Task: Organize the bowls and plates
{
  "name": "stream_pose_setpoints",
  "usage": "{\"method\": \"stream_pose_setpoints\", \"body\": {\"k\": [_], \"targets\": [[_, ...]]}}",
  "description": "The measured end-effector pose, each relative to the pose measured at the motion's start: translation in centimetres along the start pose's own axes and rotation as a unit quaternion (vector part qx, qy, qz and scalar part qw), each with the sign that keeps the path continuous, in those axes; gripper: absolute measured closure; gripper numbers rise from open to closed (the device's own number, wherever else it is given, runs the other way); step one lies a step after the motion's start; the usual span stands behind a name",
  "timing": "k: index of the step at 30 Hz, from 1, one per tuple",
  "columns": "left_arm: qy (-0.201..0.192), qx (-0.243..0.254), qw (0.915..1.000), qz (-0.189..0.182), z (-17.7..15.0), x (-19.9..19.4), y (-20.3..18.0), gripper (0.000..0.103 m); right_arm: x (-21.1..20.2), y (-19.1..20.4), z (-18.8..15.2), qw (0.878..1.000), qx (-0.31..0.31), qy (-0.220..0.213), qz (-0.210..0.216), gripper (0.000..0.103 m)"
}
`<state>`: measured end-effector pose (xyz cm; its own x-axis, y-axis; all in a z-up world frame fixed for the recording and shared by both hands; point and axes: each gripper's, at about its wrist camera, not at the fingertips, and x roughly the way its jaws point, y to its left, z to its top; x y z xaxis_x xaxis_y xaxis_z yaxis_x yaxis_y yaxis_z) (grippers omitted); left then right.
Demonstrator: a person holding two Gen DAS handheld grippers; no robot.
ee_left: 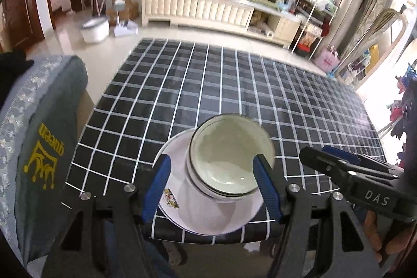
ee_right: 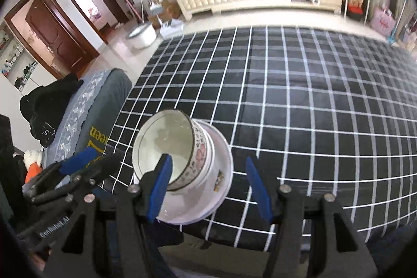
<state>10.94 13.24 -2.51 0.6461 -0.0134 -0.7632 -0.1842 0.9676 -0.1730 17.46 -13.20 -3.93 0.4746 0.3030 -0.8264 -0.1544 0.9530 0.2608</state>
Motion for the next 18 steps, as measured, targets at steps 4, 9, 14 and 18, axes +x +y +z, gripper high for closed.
{"method": "stream_pose_setpoints", "body": {"k": [4, 9, 14, 18], "targets": [[-0.052, 0.014, 0.9983, 0.025, -1.1, -3.3, -1.6, 0.04, -2.9, -0.3, -1.5, 0.999, -0.004, -0.04, -0.022, 0.04], [-0.085, 0.049, 0.9947, 0.03, -2.9, -6.0, -4.0, 0.04, -6.1, -0.5, -3.7, 0.994, -0.015, -0.091, -0.055, 0.04], [-0.099, 0.069, 0.9922, 0.03, -5.0, -7.6, -5.5, 0.04, -7.8, -0.5, -5.8, 0.99, -0.026, -0.113, -0.077, 0.038], [-0.113, 0.08, 0.9897, 0.034, -6.6, -8.7, -6.2, 0.04, -9.4, -0.5, -7.7, 0.987, -0.03, -0.128, -0.089, 0.038]]}}
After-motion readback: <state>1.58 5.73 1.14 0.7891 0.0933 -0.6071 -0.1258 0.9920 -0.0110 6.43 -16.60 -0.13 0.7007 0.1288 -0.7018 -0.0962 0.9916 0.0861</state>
